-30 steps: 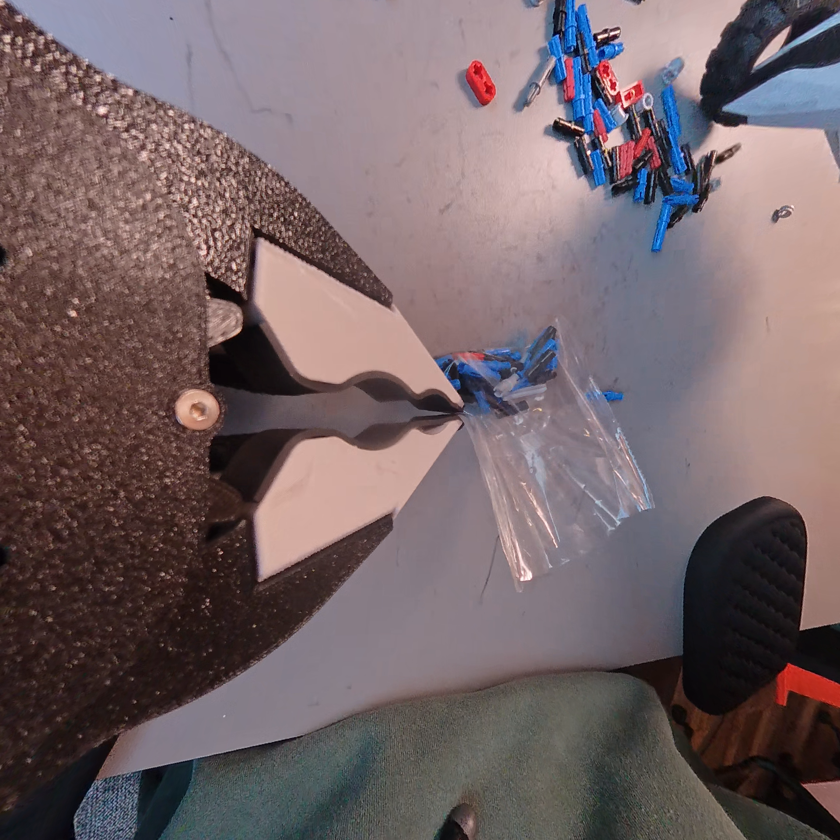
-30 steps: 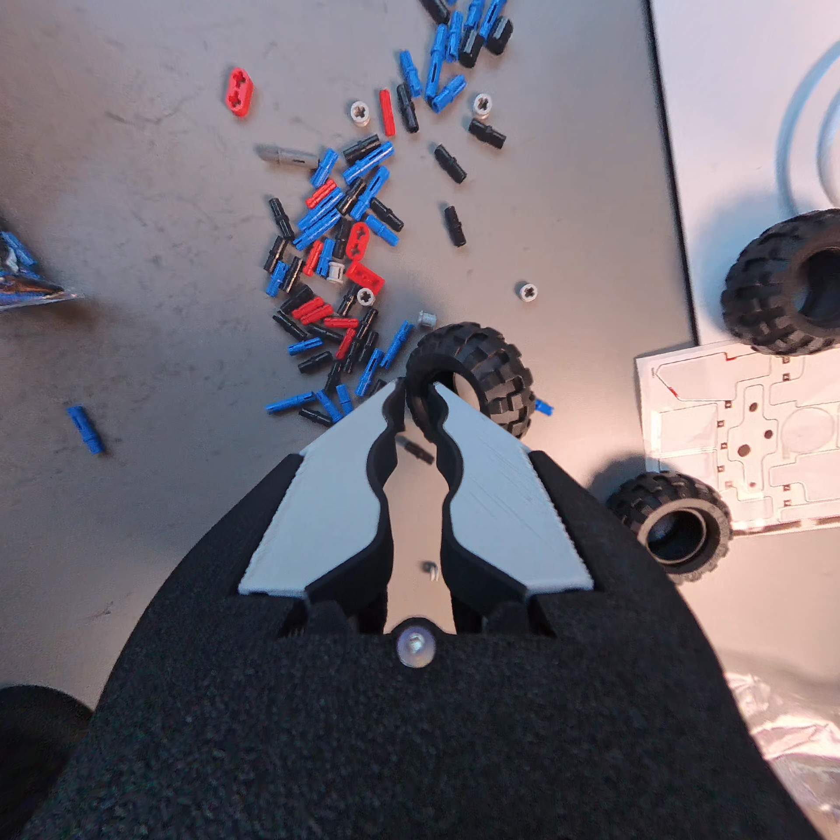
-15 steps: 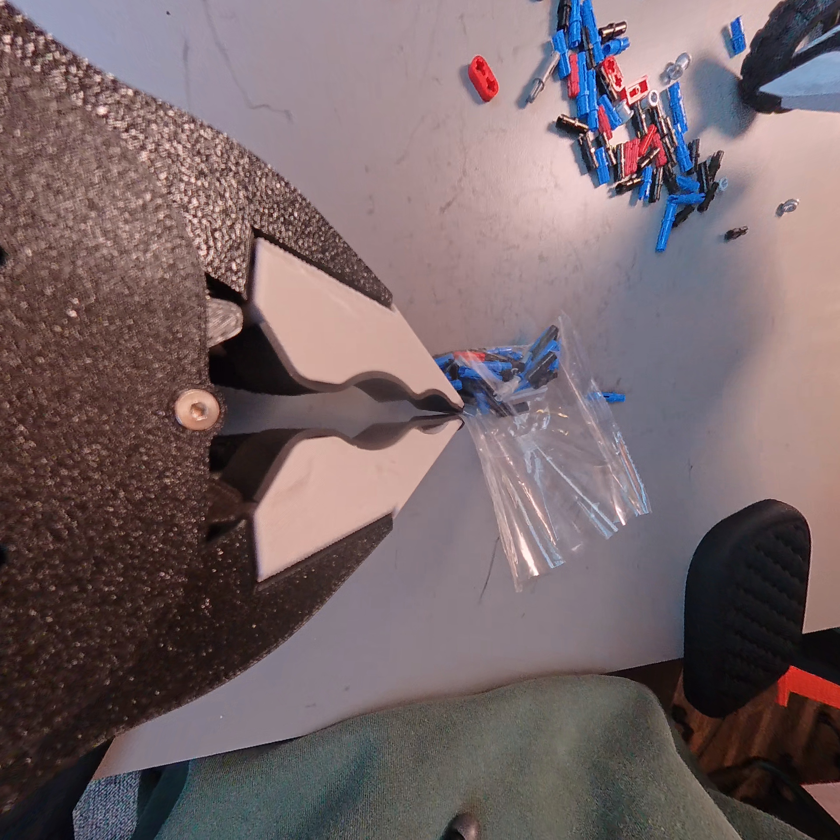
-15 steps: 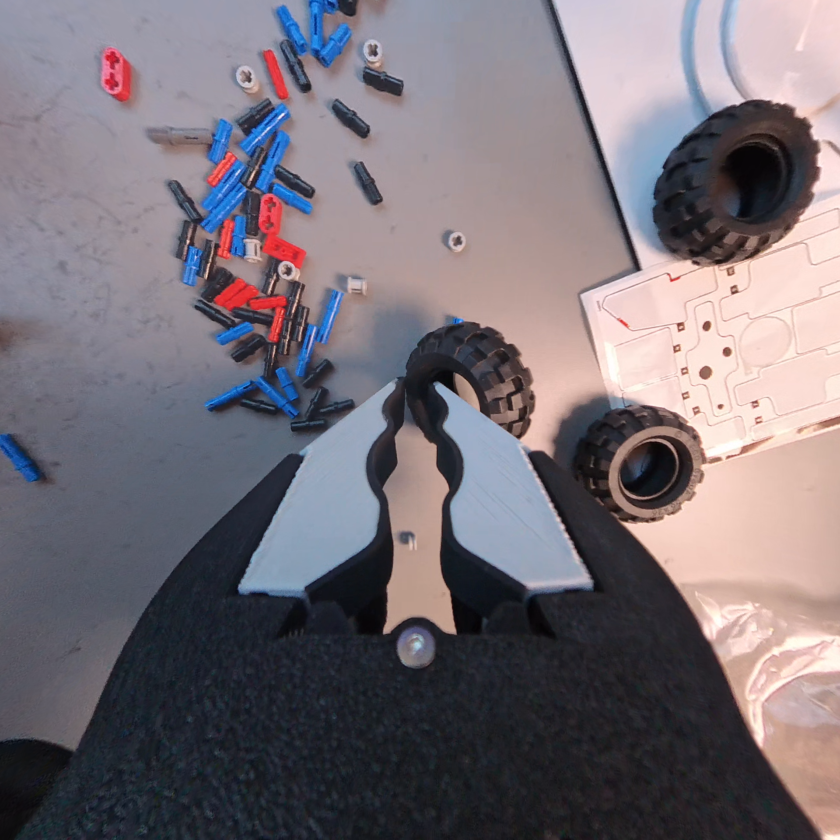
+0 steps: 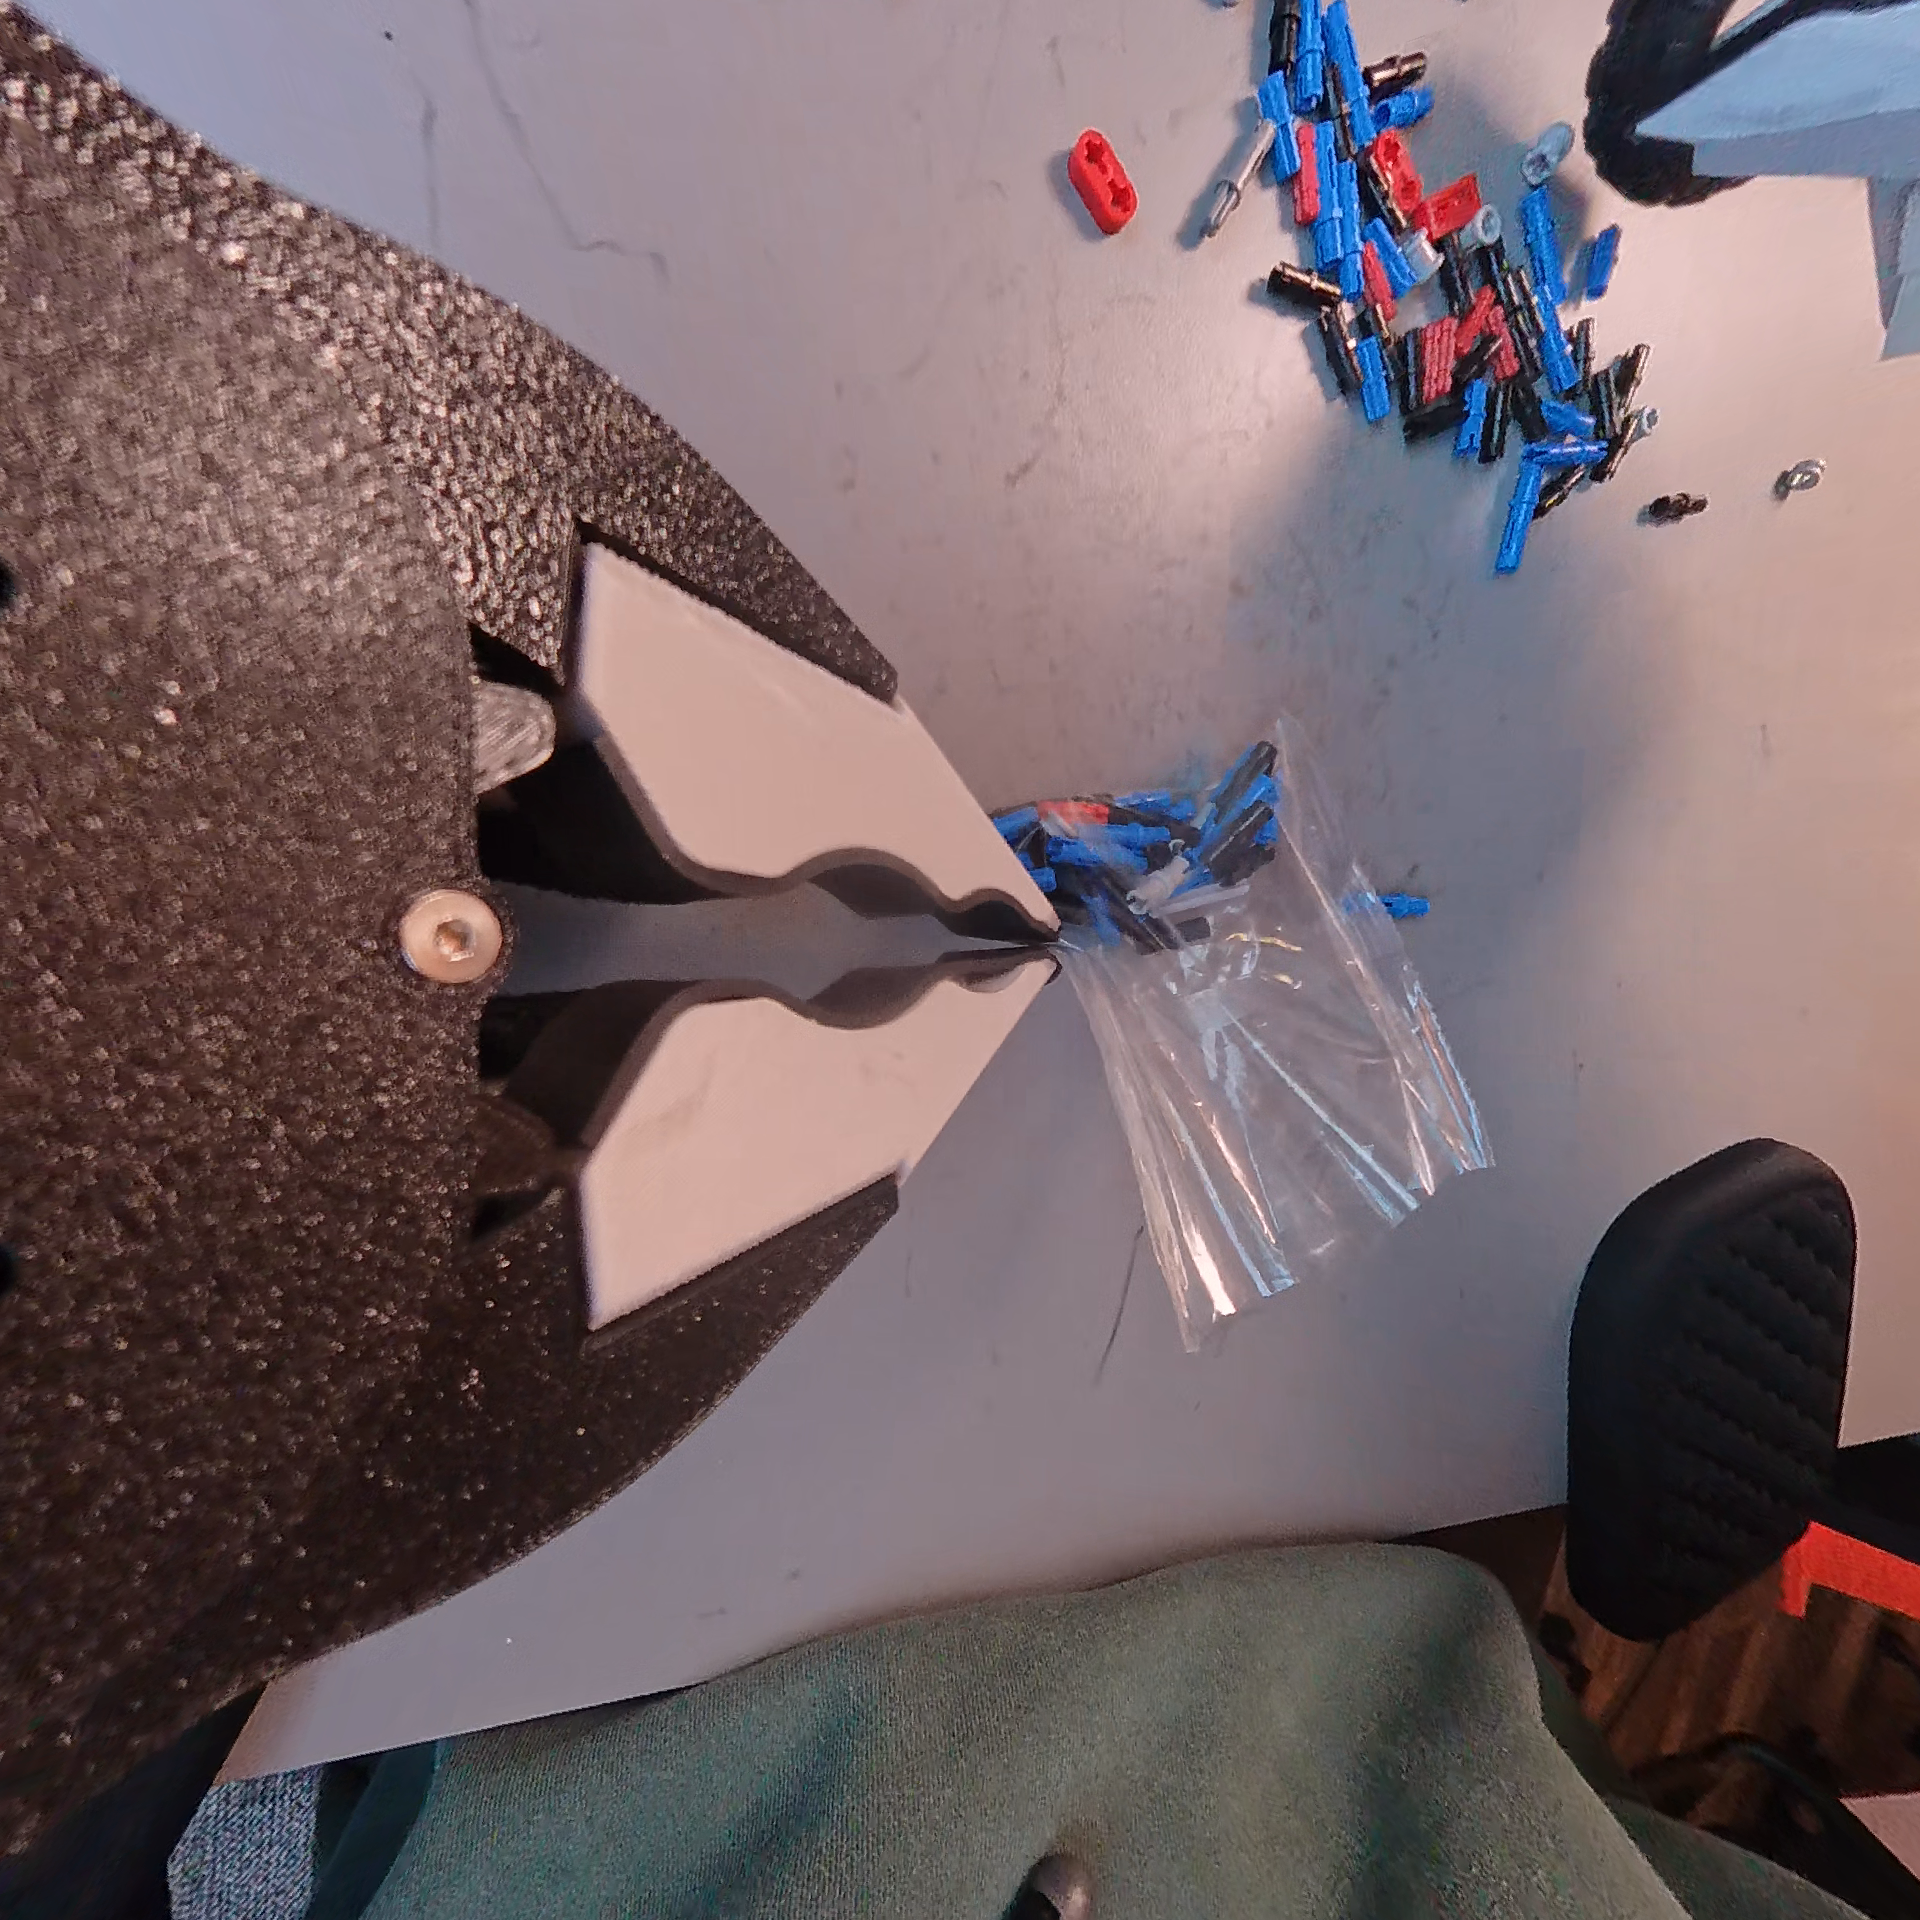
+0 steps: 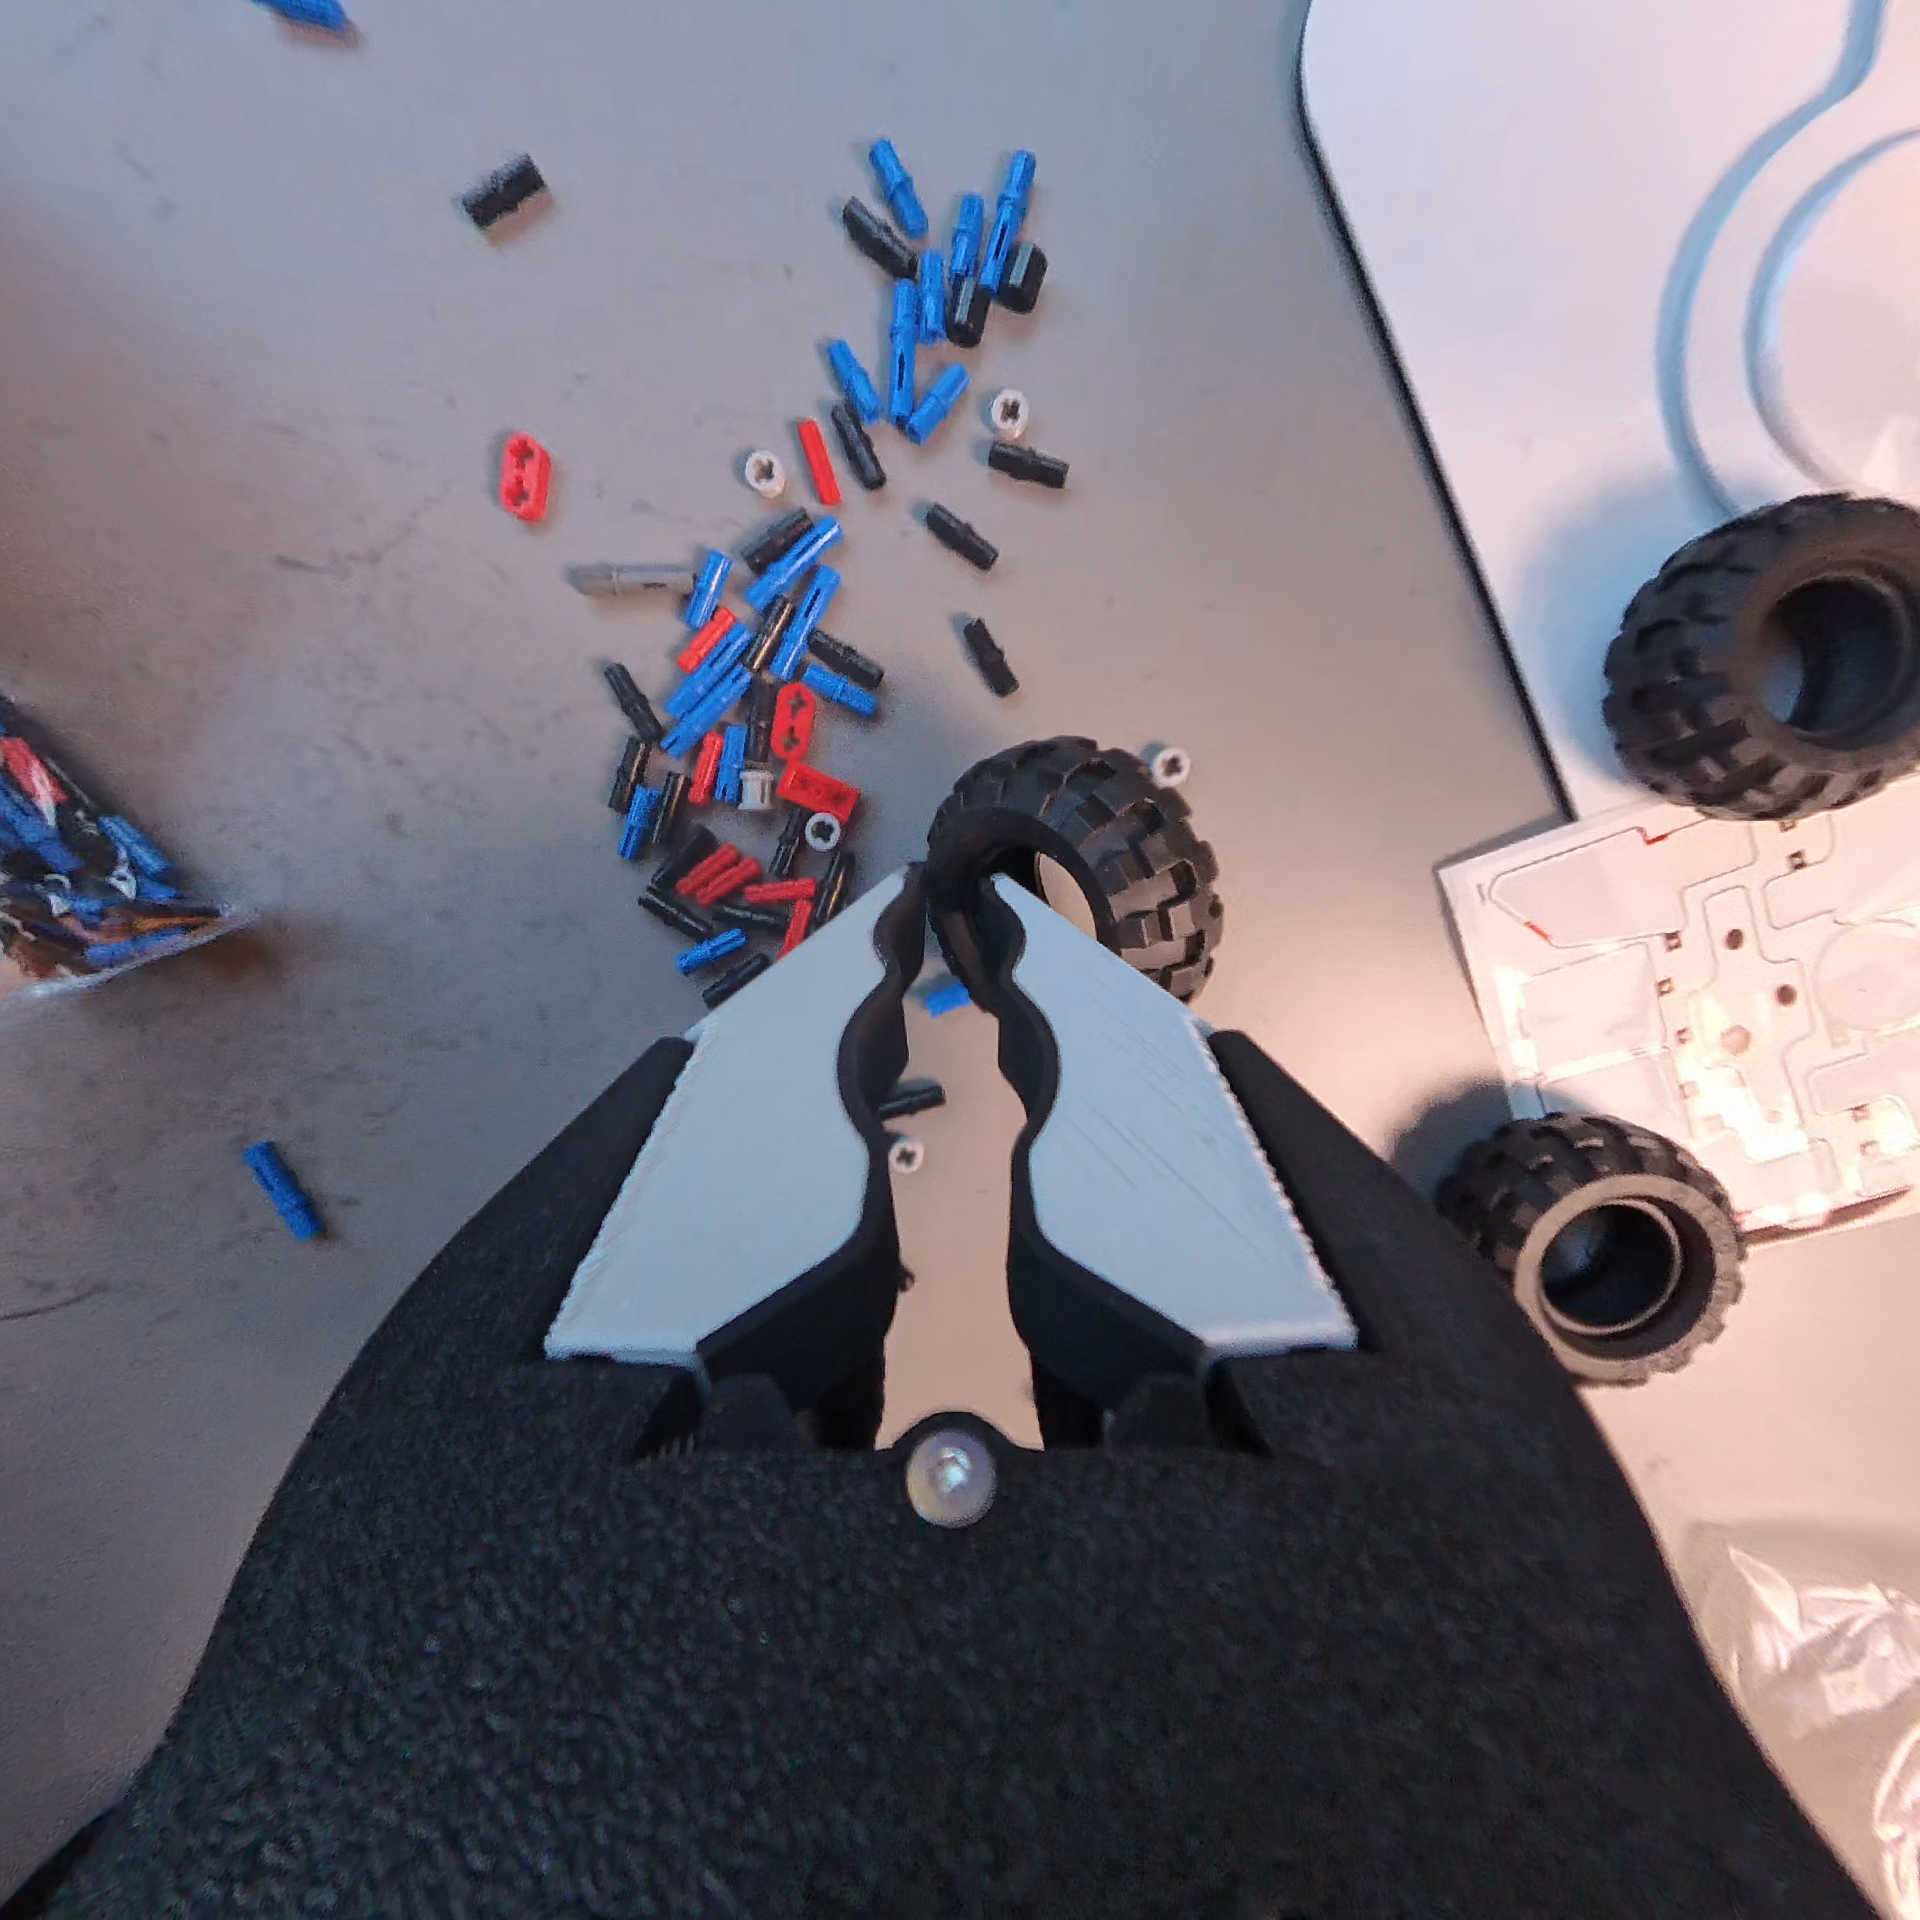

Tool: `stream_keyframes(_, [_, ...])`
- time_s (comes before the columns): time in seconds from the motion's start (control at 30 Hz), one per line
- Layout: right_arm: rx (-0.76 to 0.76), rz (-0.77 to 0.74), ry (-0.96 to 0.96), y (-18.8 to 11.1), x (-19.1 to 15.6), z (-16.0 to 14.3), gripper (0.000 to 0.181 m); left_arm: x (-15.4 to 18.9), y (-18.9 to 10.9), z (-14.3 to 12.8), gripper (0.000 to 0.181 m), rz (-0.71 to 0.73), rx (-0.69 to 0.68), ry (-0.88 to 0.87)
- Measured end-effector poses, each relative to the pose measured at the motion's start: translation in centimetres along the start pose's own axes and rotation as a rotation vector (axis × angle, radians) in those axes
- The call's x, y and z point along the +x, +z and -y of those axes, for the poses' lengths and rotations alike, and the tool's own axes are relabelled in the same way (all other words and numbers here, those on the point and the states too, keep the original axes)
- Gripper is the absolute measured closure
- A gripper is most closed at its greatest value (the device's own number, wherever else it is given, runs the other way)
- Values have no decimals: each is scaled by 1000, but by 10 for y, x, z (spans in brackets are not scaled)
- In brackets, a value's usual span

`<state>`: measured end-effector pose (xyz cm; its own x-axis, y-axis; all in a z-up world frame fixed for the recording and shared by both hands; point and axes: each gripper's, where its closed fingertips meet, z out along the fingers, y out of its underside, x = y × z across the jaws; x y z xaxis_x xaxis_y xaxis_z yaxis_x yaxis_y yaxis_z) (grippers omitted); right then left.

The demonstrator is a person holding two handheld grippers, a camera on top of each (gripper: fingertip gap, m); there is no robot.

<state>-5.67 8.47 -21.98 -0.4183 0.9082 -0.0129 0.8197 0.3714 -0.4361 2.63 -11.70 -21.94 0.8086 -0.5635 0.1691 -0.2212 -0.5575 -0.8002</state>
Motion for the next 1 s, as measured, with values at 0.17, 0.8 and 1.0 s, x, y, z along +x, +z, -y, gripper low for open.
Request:
stream_keyframes(0.17, [57,-154,-17,6,48,25,172,0,0,0,181,4,1,3])
stream_keyframes(0.8, [131,-52,-413,45,9,121,172,-2,-1,1,181,12,6,-6])
stream_keyframes(1.0, [-24,90,-591,66,-12,120,172,-2,-2,1,181,9,11,-6])
